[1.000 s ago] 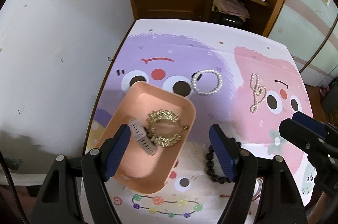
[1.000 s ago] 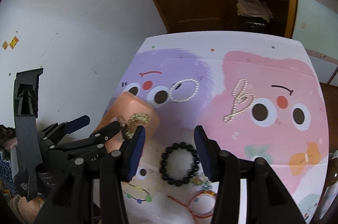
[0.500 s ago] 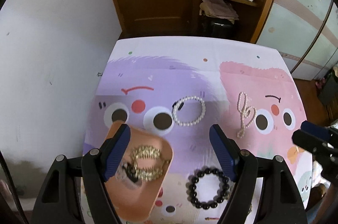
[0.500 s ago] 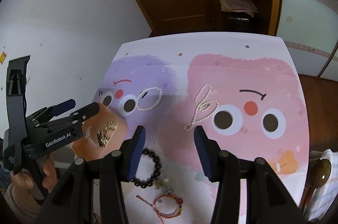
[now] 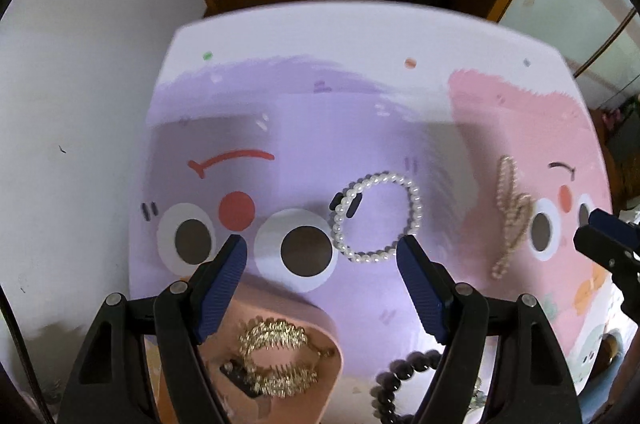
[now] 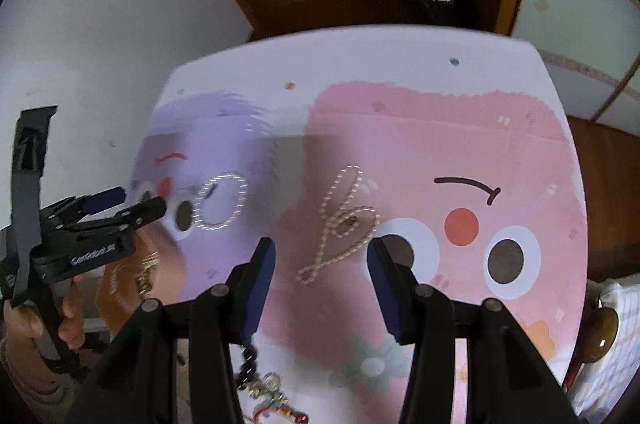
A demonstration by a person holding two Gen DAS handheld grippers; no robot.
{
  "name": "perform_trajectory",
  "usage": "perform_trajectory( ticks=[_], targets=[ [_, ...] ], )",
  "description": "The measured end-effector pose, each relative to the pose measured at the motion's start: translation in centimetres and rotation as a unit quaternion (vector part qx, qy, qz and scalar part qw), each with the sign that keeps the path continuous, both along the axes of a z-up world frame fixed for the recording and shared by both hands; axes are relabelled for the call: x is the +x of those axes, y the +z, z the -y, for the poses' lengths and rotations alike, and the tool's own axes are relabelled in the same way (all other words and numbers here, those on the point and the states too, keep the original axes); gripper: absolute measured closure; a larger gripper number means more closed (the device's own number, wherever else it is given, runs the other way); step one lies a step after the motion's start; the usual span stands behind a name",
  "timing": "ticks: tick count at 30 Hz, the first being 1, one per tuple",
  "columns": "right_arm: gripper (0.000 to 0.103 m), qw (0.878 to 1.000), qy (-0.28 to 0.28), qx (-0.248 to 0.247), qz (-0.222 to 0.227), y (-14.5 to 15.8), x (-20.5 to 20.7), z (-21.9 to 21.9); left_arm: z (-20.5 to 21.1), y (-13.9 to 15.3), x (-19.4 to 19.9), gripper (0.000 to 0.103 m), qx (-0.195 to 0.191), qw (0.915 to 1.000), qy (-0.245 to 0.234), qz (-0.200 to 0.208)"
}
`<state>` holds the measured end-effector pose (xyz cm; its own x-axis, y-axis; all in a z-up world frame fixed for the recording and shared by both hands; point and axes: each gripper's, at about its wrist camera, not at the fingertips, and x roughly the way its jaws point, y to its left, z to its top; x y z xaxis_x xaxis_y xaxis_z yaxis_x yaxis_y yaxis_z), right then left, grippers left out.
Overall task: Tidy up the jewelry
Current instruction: 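Grasp the pearl bracelet with the left tool while the right tool grasps the pearl necklace, then carry the pearl bracelet and necklace into the pink tray and open both tools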
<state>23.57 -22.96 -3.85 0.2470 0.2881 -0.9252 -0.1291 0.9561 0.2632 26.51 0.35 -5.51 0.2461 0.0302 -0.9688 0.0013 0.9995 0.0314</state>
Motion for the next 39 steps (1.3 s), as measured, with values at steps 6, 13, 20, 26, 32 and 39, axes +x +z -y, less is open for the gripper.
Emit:
perform_trajectory(
  ticks=[6,13,20,26,32,39],
  targets=[
    [0.055,0.999,-0.018,-0.010,-0.044,-3.7,2.0,-0.1,-0.7,-4.0,2.4,0.028,-0.011,0.9983,0.015,-0.055],
    [0.055,0.998,-0.031,-0.017,-0.052,-5.7,3.0,-0.2,-0.9,-6.3,3.8,0.031,-0.012,0.9968,0.030,-0.072],
    [0.055,0.998,-0.029,-0.025,-0.044,-6.6,3.6,-1.3,-0.7,-7.2,4.0,0.036,-0.016,0.9968,0.036,-0.069],
    [0.055,0.997,0.000,-0.064,-0.033,-7.0,3.8,-3.2,-1.2,-7.5,4.1,0.038,-0.017,0.9973,0.028,-0.066],
    [0.063,0.990,0.037,-0.135,-0.003,-7.2,2.8,-4.7,-0.2,-7.2,3.6,0.097,-0.021,0.9975,0.011,-0.066],
    [0.099,0.993,0.039,-0.110,-0.013,-7.2,2.1,-3.9,-0.8,-7.5,3.0,0.098,-0.050,0.9951,0.028,-0.080]
  ],
)
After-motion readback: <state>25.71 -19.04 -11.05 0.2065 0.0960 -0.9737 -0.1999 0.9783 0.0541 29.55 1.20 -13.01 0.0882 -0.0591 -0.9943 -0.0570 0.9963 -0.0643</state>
